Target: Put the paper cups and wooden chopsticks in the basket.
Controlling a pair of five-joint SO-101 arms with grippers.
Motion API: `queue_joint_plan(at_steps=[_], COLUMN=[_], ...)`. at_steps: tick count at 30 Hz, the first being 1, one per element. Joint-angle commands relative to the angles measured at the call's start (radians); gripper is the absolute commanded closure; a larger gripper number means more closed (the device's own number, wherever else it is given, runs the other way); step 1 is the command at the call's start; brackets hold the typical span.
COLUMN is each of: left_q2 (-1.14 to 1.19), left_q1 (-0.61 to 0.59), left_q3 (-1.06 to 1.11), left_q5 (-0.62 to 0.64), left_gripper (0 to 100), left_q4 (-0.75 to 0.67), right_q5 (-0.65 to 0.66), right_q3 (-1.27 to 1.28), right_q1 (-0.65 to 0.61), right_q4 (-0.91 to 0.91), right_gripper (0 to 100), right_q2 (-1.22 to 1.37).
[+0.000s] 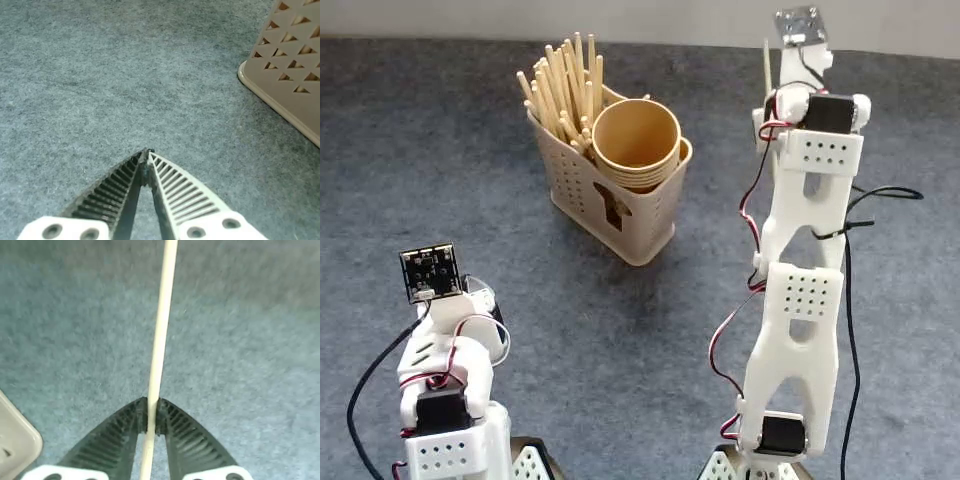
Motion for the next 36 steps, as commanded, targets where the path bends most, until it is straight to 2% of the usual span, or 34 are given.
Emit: queue_joint_plan(at_steps=[1, 9, 12, 19, 36], left_q2=[-0.012, -0.012, -0.012, -0.012, -0.012], left_q1=[0.013, 0.013, 0.013, 0.013, 0.013], left_q3=[-0.008, -0.01, -0.01, -0.01, -0.01], left_q5=[-0.009, -0.009, -0.009, -0.009, -0.009], left_gripper=[99, 99, 99, 99, 99], left_q4=[-0.023, -0.023, -0.023, -0.023, -0.021], right_q5=[-0.008, -0.009, -0.011, -0.011, -0.011], right_q3=[0.008, 0.671, 0.796, 0.888, 0.894], right_q1=[0.01, -0.045, -0.093, -0.257, -0.591], right_q4=[0.022, 0.012, -0.048, -0.246, -0.733], right_gripper=[99.4, 99.4, 99.4, 99.4, 99.4], right_q2=[-0.229, -0.814, -0.966, -1.125, -1.124])
